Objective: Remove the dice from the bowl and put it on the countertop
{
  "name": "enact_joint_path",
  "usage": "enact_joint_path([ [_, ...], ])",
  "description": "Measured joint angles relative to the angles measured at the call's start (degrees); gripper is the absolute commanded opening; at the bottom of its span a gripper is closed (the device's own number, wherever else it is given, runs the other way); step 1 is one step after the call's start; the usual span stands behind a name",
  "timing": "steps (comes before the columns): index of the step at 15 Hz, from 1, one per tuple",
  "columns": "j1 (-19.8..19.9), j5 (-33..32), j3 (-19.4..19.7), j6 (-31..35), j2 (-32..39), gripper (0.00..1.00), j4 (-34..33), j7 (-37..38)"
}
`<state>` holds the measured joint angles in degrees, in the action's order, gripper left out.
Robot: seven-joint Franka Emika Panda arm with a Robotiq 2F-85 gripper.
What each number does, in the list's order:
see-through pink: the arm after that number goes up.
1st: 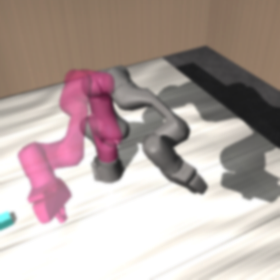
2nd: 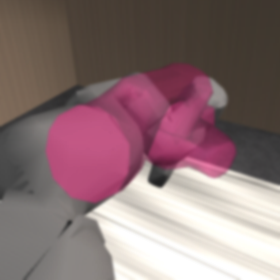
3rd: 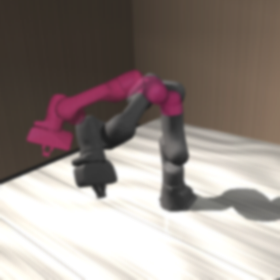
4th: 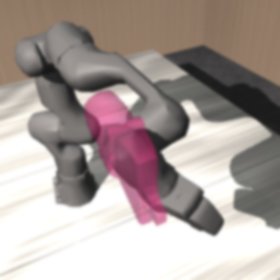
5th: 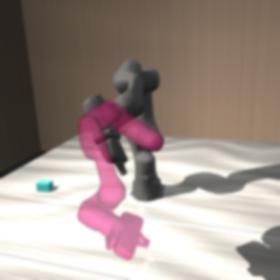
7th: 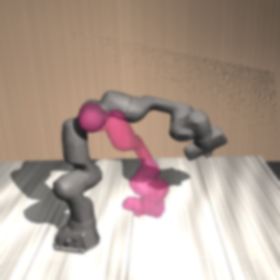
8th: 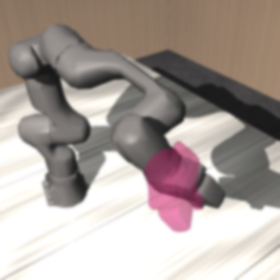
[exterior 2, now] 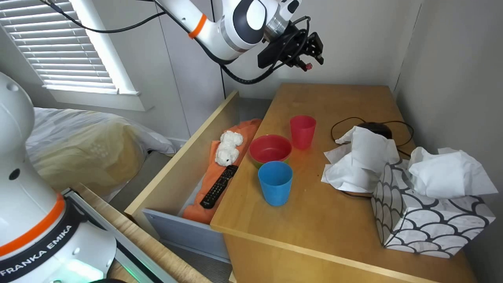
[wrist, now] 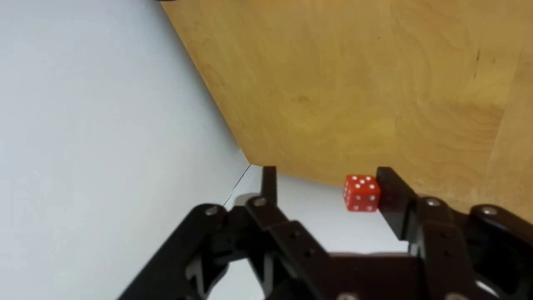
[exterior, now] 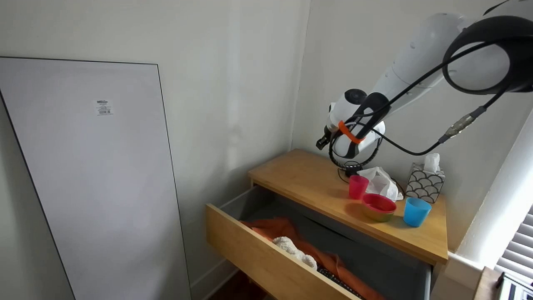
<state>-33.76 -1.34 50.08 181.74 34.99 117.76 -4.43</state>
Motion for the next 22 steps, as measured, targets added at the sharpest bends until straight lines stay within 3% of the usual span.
enact_joint_path([
  [2, -0.8, 0.0, 0.7, -0.1, 0.1, 1.00, 0.3, 0.2],
  [9, -2.8, 0.0, 2.4, -0.7, 0.4, 1.00, 0.8, 1.1],
  [14, -1.9, -2.9, -0.3, -8.5, -4.1, 1.00, 0.5, 1.4],
  [17, 1.7, -5.8, -5.9, -17.1, -11.3, 1.00, -0.6, 1.2],
  [22, 16.6, -5.0, -25.5, -32.1, -22.5, 1.00, -2.0, -3.0],
])
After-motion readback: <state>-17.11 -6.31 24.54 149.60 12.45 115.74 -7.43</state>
